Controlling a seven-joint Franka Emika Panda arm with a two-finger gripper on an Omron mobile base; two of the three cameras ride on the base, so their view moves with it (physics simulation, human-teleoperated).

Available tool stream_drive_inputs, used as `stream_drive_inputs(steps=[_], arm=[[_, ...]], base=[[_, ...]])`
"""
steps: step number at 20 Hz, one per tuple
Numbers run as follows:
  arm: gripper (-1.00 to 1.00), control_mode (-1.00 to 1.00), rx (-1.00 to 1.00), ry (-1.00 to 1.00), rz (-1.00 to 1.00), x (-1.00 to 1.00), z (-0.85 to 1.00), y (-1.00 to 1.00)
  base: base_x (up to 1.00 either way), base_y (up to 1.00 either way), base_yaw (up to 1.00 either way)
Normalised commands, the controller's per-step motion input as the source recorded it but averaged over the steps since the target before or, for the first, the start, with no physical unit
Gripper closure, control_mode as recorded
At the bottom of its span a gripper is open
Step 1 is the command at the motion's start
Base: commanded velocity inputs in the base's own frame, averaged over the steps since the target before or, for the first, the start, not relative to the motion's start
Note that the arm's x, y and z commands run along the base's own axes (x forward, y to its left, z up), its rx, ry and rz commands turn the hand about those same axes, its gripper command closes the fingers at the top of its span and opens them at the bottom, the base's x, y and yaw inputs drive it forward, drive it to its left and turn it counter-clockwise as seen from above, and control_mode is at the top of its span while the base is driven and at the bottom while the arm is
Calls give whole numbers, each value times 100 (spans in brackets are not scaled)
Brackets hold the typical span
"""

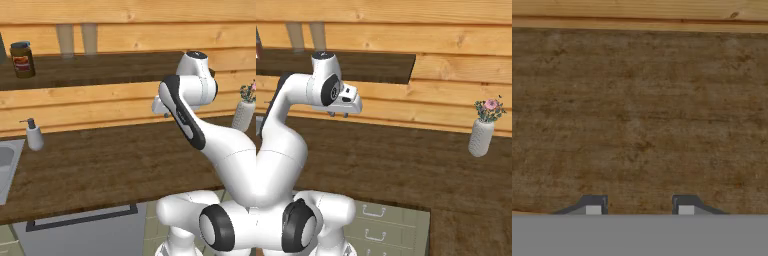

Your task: Take a straw from the drawer in front and place it inside the glass cup on the dining counter.

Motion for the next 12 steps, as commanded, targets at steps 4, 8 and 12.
stream_drive_inputs(steps=[4, 8, 12], arm=[[-100, 100, 0, 0, 0, 0, 0, 0], [-100, 100, 0, 0, 0, 0, 0, 0], [-100, 100, 0, 0, 0, 0, 0, 0]], base=[[0, 0, 0], [-57, 20, 0], [-74, 42, -6]])
